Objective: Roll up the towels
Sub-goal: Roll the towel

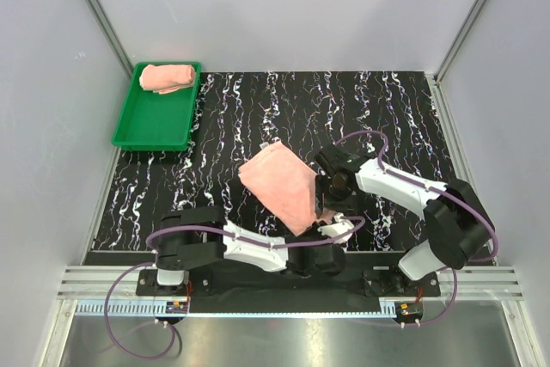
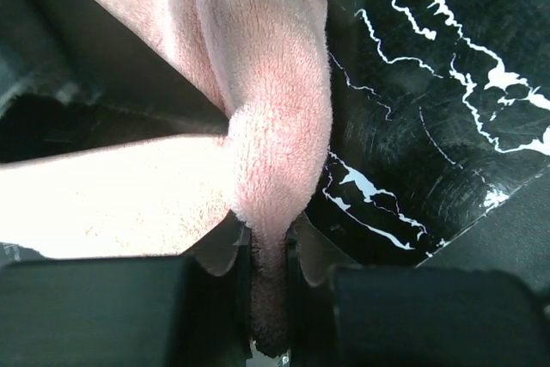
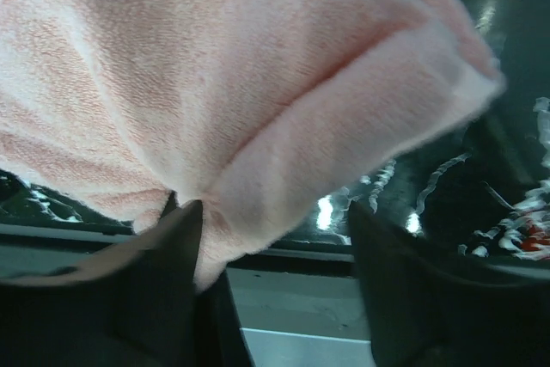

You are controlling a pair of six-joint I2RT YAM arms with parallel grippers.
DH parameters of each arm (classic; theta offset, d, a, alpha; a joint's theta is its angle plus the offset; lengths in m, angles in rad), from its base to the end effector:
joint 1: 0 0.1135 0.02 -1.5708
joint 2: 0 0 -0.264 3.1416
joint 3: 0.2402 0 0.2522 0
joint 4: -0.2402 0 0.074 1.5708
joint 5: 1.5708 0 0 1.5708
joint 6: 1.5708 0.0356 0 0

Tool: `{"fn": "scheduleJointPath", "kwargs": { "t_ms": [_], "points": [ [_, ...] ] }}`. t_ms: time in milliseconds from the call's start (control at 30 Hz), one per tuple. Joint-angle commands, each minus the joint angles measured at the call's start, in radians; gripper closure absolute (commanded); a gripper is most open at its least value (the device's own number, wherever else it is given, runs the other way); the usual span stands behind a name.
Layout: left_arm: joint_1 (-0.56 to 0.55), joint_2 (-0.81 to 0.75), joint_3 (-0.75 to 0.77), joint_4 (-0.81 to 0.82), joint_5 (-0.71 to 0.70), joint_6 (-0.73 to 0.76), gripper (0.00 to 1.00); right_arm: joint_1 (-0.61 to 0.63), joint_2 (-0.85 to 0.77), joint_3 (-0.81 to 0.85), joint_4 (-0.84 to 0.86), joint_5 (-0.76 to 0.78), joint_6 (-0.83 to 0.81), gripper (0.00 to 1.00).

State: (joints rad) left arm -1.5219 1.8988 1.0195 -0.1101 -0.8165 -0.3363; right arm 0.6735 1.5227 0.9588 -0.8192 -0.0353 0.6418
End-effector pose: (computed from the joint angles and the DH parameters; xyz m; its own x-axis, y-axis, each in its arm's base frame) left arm 0.0436 -0.3598 0.1308 -0.2578 0.6450 -0.7194 0.6137 0.6844 0.3937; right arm 0.2078 0.1674 0.1893 -0.9913 -0.0257 -0.1287 -0.0437 0.9893 0.1395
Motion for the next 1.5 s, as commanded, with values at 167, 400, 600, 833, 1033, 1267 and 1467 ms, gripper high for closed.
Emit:
{"fn": "scheduleJointPath", "kwargs": {
  "t_ms": [167, 400, 600, 833, 1033, 1267, 1467],
  "points": [
    [0.089, -0.125, -0.068, 0.039, 0.339, -0.078, 1.0, -0.129, -0.151, 0.164, -0.188, 0.228, -0.008, 0.13],
    [0.261, -0.233, -0.157, 0.142, 0.708, -0.18, 1.0, -0.167, -0.295, 0.236, -0.175, 0.29, 0.025, 0.11],
    [0.433, -0.27, -0.219, 0.259, 1.04, -0.288, 1.0, -0.166, -0.557, -0.045, 0.14, 0.045, 0.045, 0.12],
    [0.629, -0.262, -0.308, 0.493, 1.303, -0.483, 1.0, -0.164, -0.702, -0.377, 0.428, -0.184, 0.159, 0.12],
    [0.687, -0.178, -0.335, 0.595, 1.392, -0.564, 1.0, -0.161, -0.664, -0.549, 0.666, -0.195, 0.24, 0.09],
    [0.713, -0.119, -0.348, 0.661, 1.432, -0.599, 1.0, -0.161, -0.535, -0.595, 0.902, -0.17, 0.263, 0.06],
    [0.726, -0.078, -0.363, 0.769, 1.479, -0.659, 1.0, -0.163, -0.363, -0.572, 0.957, -0.155, 0.275, 0.12]
  ]
}}
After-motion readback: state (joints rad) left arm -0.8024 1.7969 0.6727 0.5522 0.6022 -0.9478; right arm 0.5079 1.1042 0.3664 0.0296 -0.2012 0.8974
